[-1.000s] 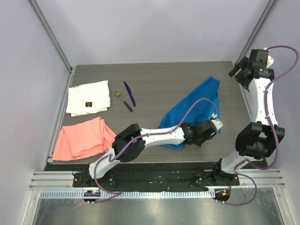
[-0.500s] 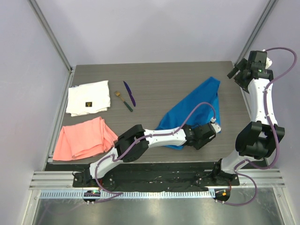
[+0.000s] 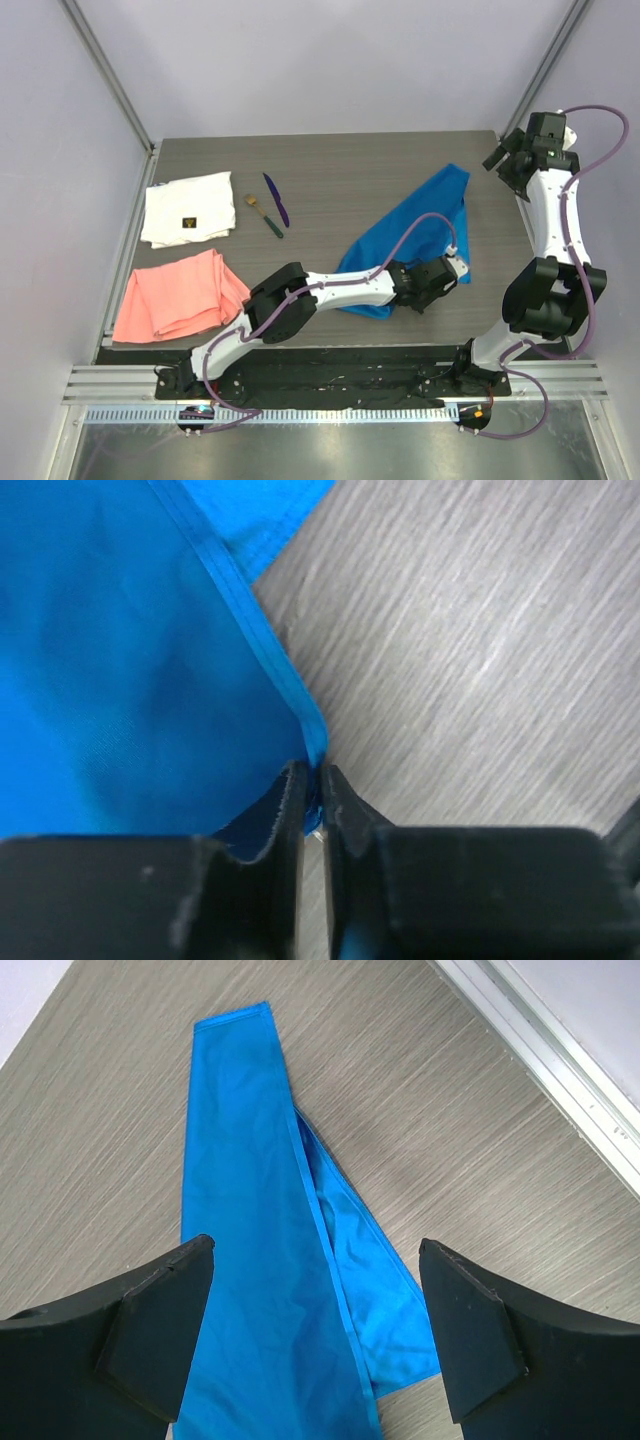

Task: Fold the napkin into a case and place the utensils inside
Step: Pick up the crumpled napkin from the center of the board.

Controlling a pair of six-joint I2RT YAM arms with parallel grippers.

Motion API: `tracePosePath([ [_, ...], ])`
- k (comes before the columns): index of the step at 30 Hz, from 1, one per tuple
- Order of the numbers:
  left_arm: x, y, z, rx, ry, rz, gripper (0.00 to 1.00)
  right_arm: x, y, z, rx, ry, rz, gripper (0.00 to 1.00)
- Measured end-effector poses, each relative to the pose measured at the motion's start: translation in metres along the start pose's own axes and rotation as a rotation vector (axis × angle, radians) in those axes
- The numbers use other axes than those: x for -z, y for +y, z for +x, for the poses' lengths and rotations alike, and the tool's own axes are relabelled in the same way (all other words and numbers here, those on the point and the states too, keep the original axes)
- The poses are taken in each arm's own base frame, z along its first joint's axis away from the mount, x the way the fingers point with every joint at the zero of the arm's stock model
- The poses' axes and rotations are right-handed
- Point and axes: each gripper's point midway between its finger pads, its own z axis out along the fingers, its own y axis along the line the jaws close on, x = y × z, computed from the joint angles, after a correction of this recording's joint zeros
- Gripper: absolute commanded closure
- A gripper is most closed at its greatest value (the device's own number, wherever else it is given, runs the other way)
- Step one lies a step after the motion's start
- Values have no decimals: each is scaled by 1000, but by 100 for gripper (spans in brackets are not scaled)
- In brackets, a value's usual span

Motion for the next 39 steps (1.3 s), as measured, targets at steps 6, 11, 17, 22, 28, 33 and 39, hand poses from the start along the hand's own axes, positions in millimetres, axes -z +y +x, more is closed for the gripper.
tracePosePath([
  [6, 0, 6, -2, 9, -25, -9, 100, -28, -1, 12, 8, 37, 14, 10],
  [11, 20, 31, 13, 43, 19, -20, 100, -82, 1, 34, 49, 123, 20, 10],
  [17, 77, 74, -8, 151, -50, -8, 100, -146, 9, 51, 110, 195, -6, 20],
  [22, 123, 100, -49, 232, -185, 17, 100, -184, 19, 45, 154, 174, -34, 36],
  [28, 120, 111, -40, 281, -170, 45, 100, -213, 26, 36, 187, 138, -49, 53],
  [33, 119, 116, -37, 313, -161, 69, 100, -229, 27, 35, 210, 124, -52, 56],
  [39, 120, 116, -38, 336, -159, 95, 100, -242, 27, 41, 243, 125, -50, 55],
])
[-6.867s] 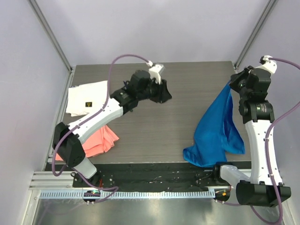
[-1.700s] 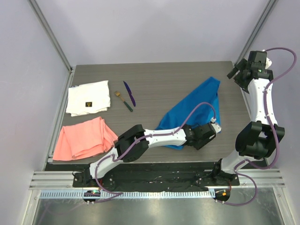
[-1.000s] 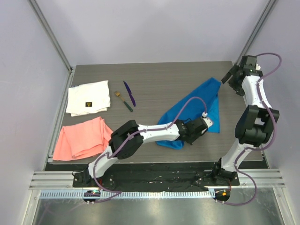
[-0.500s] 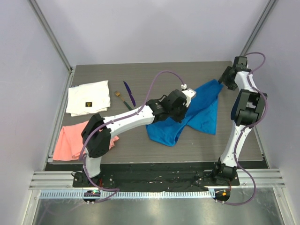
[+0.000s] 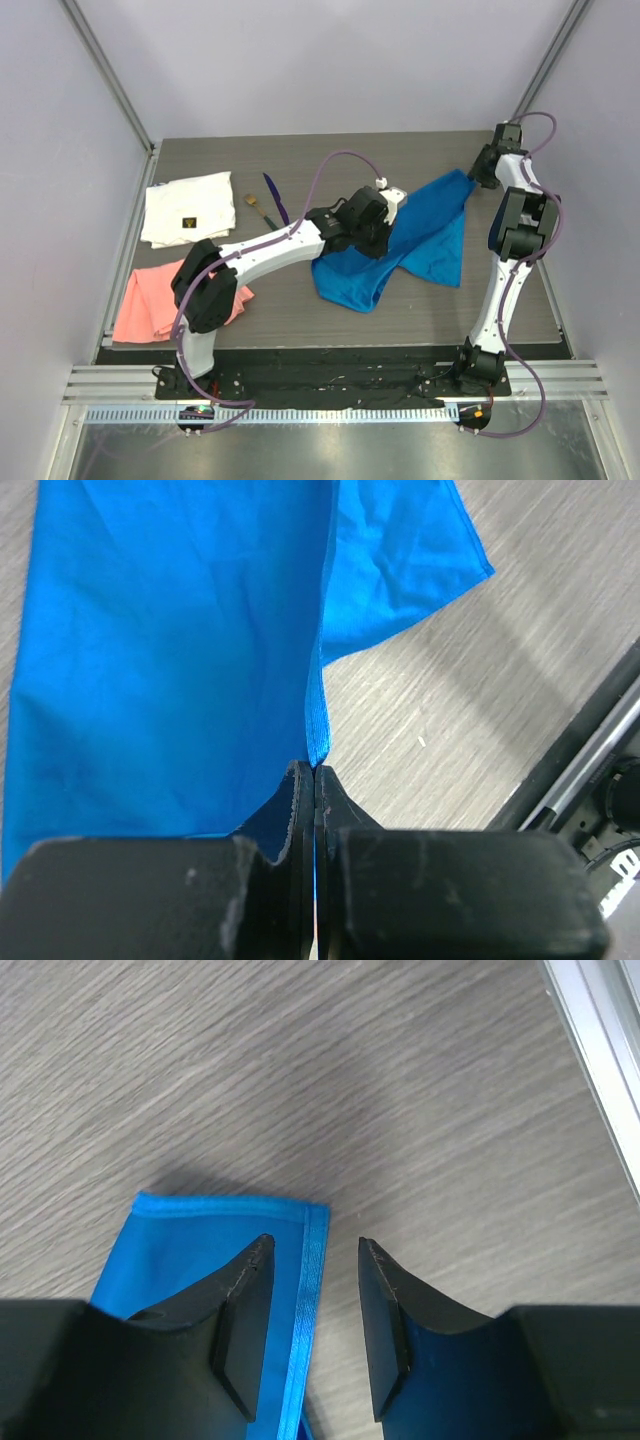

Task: Fold the napkin into a case and place the utensils inside
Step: Pick up the crumpled napkin from the center of the board.

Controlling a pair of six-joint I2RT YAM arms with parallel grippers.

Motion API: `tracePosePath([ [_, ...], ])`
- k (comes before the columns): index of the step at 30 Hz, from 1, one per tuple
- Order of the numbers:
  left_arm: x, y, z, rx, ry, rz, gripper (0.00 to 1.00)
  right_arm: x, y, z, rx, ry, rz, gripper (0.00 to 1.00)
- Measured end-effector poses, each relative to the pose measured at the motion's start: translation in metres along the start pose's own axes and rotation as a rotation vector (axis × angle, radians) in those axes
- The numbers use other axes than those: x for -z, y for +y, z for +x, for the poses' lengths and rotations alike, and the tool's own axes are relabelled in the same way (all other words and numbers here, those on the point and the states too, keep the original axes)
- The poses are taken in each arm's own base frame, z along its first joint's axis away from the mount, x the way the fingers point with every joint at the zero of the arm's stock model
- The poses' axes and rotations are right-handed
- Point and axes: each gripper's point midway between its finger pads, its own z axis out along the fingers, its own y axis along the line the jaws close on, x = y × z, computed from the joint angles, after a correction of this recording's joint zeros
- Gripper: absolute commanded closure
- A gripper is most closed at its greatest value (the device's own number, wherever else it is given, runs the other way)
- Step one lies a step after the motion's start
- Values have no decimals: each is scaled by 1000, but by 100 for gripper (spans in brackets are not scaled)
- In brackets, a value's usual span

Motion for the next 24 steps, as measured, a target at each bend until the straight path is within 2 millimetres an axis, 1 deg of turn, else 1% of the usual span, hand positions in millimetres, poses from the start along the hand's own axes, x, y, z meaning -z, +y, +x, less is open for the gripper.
tracePosePath([
  [4, 0, -4, 1, 10, 4, 22, 100, -12, 1, 4, 24, 2, 7, 55],
  [6, 0, -6, 1, 17, 7, 31, 100, -13, 5, -2, 37, -16, 6, 56],
  [8, 0, -7, 1, 21, 8, 35, 100, -15, 7, -1, 50, -17, 9, 56],
  [10, 0, -8, 1, 25, 9, 36, 100, -17, 9, -1, 67, -21, 20, 60],
  [13, 1, -8, 0, 36, 10, 37, 100, -20, 10, 0, 104, -29, 49, 61],
  [18, 5, -8, -5, 46, 5, 34, 100, -19, 12, 0, 151, -43, 113, 67],
  [19, 5, -8, -6, 46, 4, 32, 100, -19, 10, 0, 154, -46, 128, 69],
  [20, 6, -8, -7, 47, 3, 32, 100, -18, 10, 0, 157, -47, 136, 76],
  [22, 7, -8, -9, 47, 2, 28, 100, -18, 11, 1, 166, -48, 144, 86],
  [24, 7, -6, -10, 47, -2, 21, 100, -18, 12, 2, 169, -45, 142, 90],
])
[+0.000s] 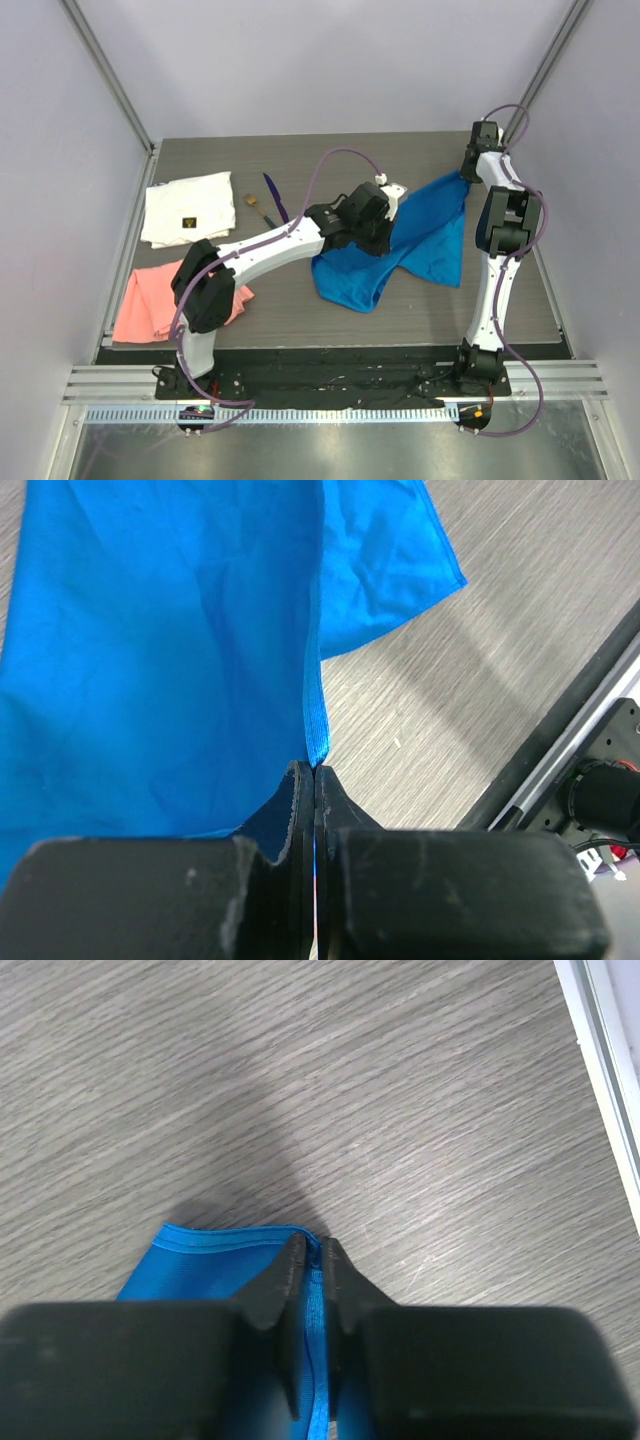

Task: Fold the napkin into a case and place the utensils inside
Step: Pick up the crumpled napkin from the center of the board, then flatten out the crumpled napkin at the center of the board.

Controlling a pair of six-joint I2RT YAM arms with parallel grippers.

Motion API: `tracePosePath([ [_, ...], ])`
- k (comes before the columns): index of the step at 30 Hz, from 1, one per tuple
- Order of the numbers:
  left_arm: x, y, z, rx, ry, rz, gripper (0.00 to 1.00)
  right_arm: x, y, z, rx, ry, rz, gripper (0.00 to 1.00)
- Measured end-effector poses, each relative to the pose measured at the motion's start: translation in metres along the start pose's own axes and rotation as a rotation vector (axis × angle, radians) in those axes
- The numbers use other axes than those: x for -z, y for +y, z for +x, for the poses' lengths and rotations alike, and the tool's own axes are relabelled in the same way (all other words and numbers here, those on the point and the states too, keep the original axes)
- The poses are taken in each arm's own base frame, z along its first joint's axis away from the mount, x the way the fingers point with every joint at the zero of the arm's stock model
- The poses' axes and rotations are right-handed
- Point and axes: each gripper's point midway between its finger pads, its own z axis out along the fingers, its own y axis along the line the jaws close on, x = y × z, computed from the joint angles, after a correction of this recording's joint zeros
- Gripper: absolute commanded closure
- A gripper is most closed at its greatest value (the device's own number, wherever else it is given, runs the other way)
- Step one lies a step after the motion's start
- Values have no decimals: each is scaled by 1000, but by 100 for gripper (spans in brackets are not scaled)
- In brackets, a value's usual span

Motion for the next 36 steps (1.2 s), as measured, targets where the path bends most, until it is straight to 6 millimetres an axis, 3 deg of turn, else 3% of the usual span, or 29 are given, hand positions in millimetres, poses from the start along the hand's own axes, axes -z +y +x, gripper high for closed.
tracePosePath([
  [3, 0, 7, 0, 7, 0, -27, 100, 0, 1, 0, -4, 0, -2, 99],
  [9, 5, 40, -10, 28, -31, -141, 100, 15, 1, 6, -28, 28, -6, 99],
  [12, 20, 56, -22, 23, -67, -211, 100, 44, -6, 11, -53, 50, -1, 99],
  [14, 35, 61, -37, 11, -110, -244, 100, 77, -12, 4, -78, 30, -5, 99],
  [18, 83, 55, -74, -20, -242, -265, 100, 171, -28, -42, -151, -133, -39, 99],
  [21, 133, 43, -103, -48, -366, -251, 100, 263, -47, -75, -216, -308, -74, 99],
  [24, 177, 30, -123, -67, -473, -227, 100, 351, -68, -93, -275, -474, -110, 99],
  [27, 221, 17, -136, -87, -567, -199, 100, 429, -88, -94, -323, -615, -148, 99],
  [30, 269, -1, -144, -116, -663, -146, 100, 498, -108, -84, -357, -721, -180, 99],
  [31, 289, -11, -145, -129, -701, -115, 100, 531, -116, -78, -367, -771, -202, 99],
  [32, 303, -18, -145, -141, -727, -92, 100, 538, -118, -77, -370, -783, -205, 99],
  [34, 338, -33, -146, -167, -790, -34, 99, 584, -128, -69, -385, -855, -244, 99],
  [36, 371, -47, -147, -189, -851, 29, 99, 613, -133, -62, -397, -904, -277, 99],
])
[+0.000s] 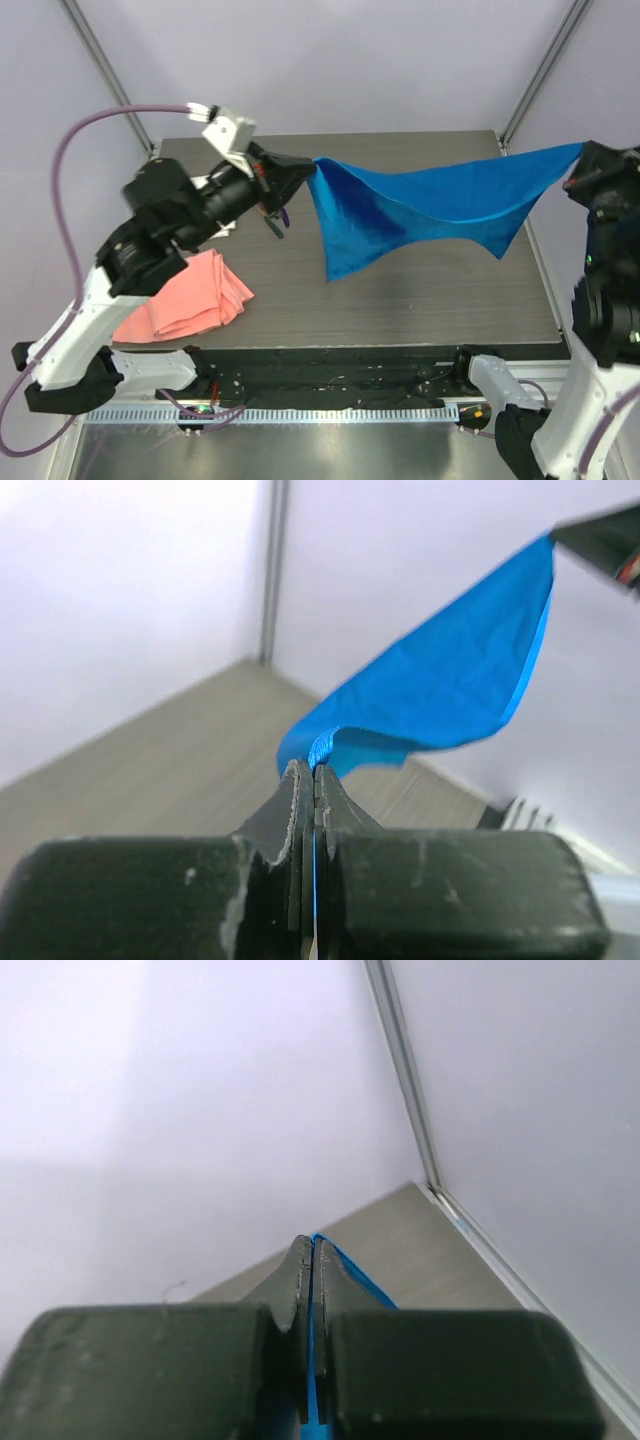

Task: Fold the napkin into a case and place the utensils inside
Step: Flatten out the crumpled napkin at the center of the board.

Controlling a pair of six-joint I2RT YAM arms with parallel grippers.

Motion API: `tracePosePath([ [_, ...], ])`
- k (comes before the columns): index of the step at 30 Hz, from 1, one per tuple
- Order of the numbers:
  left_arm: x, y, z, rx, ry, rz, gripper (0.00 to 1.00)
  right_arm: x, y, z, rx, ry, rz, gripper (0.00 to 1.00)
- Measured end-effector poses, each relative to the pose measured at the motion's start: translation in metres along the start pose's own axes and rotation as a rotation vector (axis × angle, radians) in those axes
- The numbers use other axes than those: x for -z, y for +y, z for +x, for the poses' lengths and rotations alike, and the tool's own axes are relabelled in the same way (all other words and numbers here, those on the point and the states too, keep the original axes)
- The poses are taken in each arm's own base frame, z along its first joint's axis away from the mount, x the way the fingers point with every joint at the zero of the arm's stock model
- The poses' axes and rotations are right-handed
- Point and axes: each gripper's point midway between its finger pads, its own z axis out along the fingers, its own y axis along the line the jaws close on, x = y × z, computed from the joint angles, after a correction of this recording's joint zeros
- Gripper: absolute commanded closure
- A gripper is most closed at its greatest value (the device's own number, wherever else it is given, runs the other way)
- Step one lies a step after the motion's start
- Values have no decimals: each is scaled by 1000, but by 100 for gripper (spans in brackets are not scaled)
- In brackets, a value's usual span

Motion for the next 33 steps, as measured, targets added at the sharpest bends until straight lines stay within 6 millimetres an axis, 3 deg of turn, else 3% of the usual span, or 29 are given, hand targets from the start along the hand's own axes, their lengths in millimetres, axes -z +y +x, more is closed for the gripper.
tracePosePath([
  [5, 44, -22, -62, 8, -157, 111, 100, 78, 13, -53, -67, -148, -120, 99],
  [9, 61, -30, -81, 9, -204, 150, 100, 119, 19, -80, -98, -241, -184, 99],
  [12, 57, -26, -83, 12, -208, 125, 100, 116, 18, -72, -98, -225, -185, 99],
  [15, 33, -13, -70, 15, -169, 49, 100, 85, 13, -38, -87, -136, -151, 99],
  [20, -39, 26, -8, 7, -12, -122, 100, 10, -3, 56, -49, 96, -58, 99],
  [25, -111, 111, 118, 37, 249, -332, 100, -61, -24, 154, -7, 301, 33, 99],
  [29, -142, 187, 206, 104, 398, -449, 100, -116, -41, 232, 24, 441, 97, 99],
  [33, -168, 241, 256, 163, 434, -482, 100, -168, -55, 299, 50, 538, 141, 99],
])
